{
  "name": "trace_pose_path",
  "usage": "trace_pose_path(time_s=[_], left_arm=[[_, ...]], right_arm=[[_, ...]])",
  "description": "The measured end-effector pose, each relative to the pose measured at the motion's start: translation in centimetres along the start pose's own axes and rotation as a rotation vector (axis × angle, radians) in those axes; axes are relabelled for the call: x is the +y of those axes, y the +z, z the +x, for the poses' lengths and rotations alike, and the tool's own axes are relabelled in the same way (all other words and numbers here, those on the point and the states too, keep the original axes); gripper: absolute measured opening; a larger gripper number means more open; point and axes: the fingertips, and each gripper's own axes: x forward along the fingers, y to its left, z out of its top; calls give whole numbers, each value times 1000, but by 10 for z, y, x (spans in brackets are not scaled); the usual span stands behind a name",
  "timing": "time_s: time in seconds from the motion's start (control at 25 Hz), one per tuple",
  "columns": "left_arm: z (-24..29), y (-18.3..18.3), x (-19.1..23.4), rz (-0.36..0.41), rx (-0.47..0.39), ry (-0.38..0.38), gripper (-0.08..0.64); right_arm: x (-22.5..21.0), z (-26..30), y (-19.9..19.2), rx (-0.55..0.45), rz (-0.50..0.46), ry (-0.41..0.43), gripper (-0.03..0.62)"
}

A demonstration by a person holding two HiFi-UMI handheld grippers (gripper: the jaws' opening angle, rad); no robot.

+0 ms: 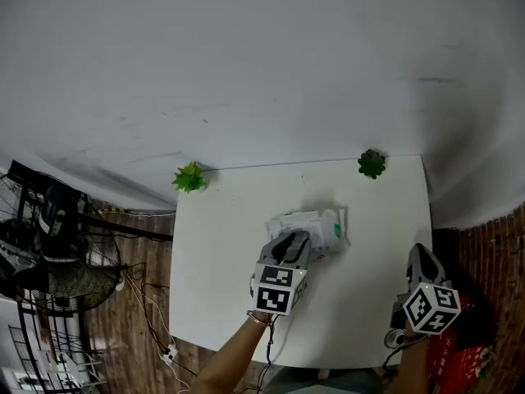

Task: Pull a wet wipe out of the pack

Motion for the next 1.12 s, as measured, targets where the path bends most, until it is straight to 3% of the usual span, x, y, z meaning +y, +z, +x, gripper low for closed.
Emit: trace_pose_path(time_s=[0.36,0.56,0.84,1.12], left_arm=[[8,-13,6,-19,105,-51,129],[12,-18,8,-80,141,-99,115],[14,-17,3,8,166,-141,100],[21,-18,4,-32,197,-200,97]], right_arm=[[2,12,-8,30,5,23,2],[6,18,-12,53,-4,38,2],[10,25,-17,75,-8,48,2],[12,31,-23,92,-5,50,2]])
